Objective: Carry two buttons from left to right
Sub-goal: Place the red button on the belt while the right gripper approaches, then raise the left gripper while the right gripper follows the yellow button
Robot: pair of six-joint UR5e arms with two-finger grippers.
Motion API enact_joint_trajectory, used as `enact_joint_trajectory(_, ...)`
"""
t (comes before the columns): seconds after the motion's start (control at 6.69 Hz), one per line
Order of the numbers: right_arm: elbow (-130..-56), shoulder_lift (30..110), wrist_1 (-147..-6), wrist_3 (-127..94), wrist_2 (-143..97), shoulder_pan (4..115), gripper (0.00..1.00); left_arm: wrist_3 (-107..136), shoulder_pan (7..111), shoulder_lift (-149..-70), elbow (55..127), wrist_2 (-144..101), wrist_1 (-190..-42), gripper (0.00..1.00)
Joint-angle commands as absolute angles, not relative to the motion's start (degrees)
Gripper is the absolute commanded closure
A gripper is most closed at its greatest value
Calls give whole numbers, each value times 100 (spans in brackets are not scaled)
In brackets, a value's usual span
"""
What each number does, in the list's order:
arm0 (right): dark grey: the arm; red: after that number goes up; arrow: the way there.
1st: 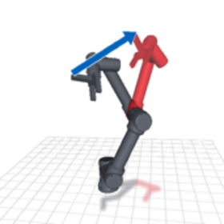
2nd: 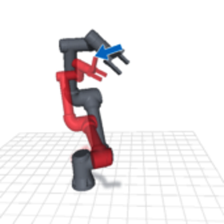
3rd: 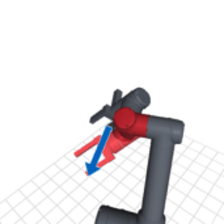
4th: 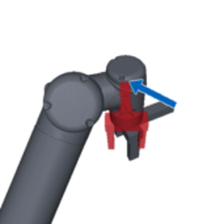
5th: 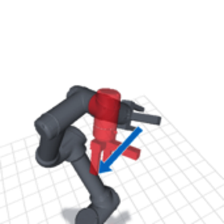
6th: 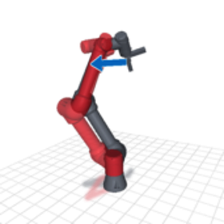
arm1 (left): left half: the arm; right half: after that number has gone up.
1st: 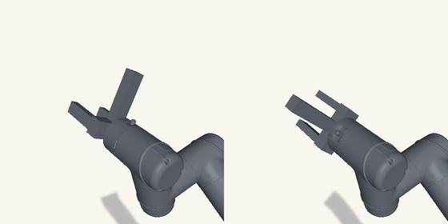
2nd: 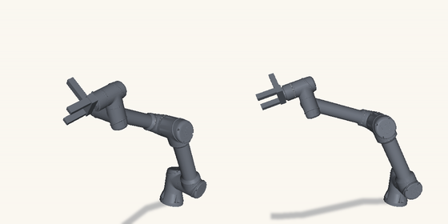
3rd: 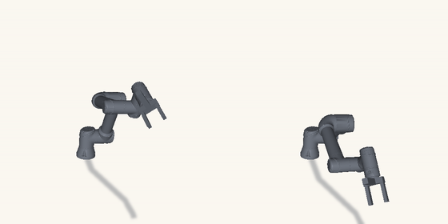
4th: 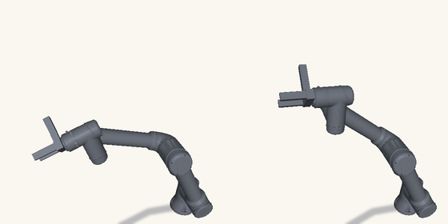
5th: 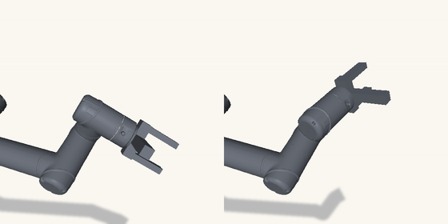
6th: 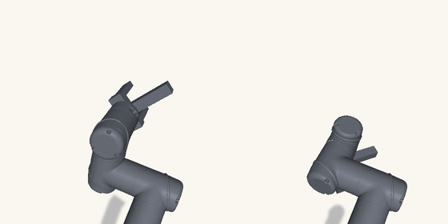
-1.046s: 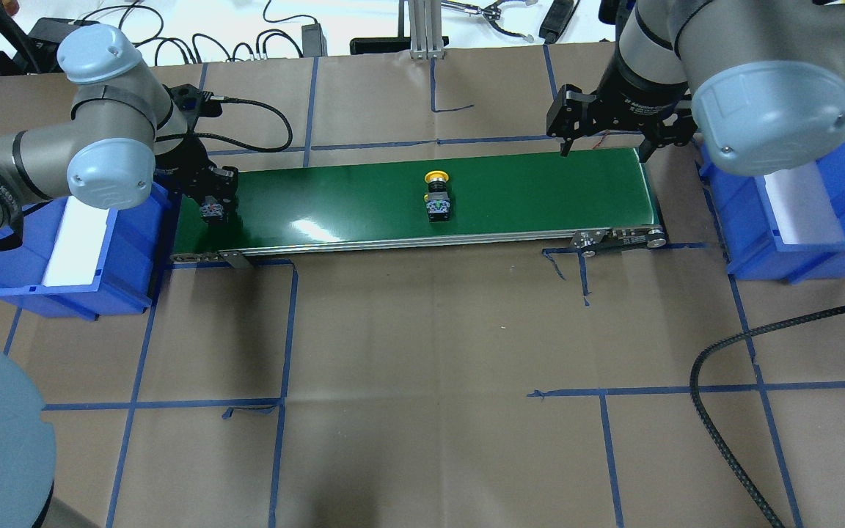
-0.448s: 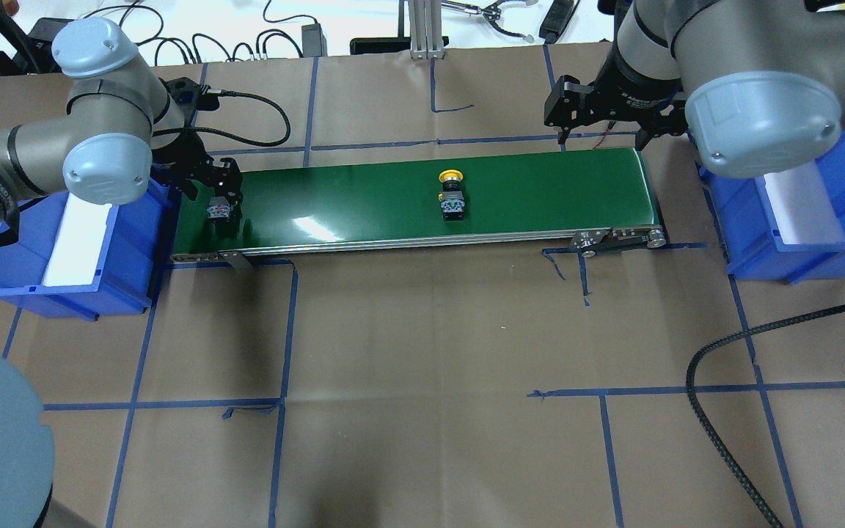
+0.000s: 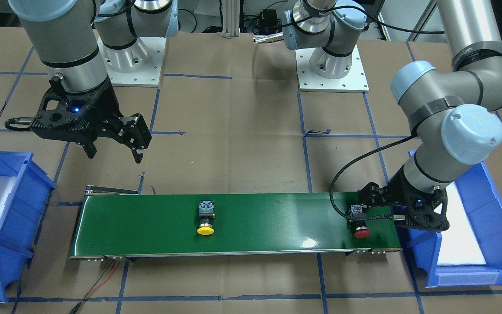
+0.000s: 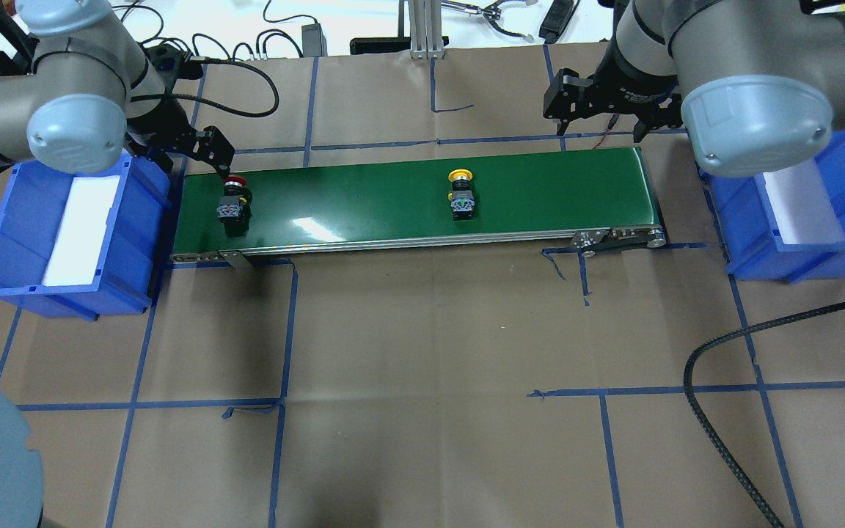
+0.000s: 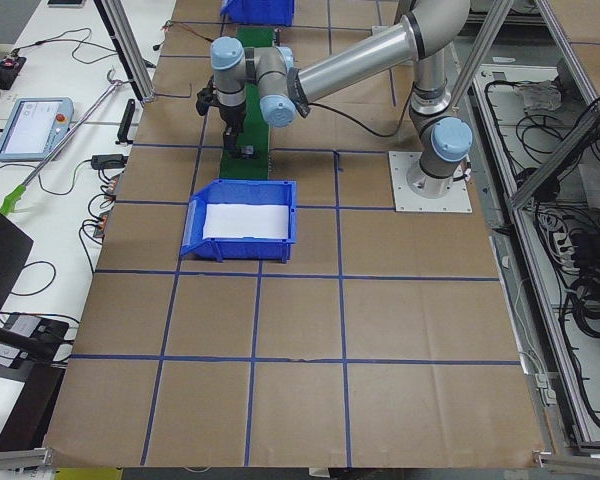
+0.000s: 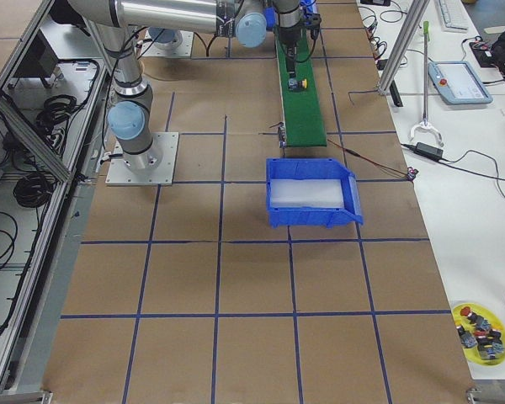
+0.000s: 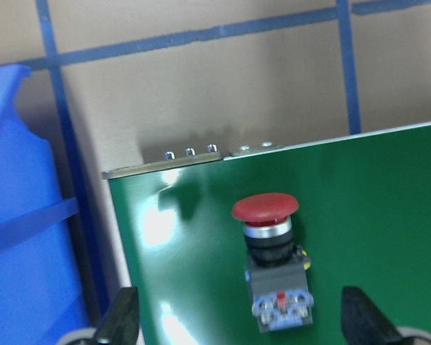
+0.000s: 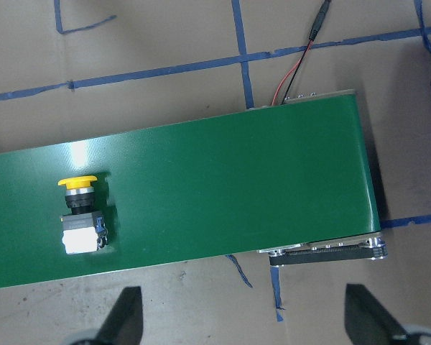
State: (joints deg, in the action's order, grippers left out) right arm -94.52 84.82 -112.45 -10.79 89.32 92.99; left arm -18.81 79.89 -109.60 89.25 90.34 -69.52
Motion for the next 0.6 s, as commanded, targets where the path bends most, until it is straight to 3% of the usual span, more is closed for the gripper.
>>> enact_joint_trajectory(0.0, -9387, 8123, -11294, -1081, 8938, 9299, 0, -1689, 8015, -10741, 8080, 9053, -8354, 0)
enact_joint_trajectory(0.45, -9413, 7841, -11819, -1072, 8903, 9308, 0, -558, 8672, -10170, 8348, 9061, -8613, 0)
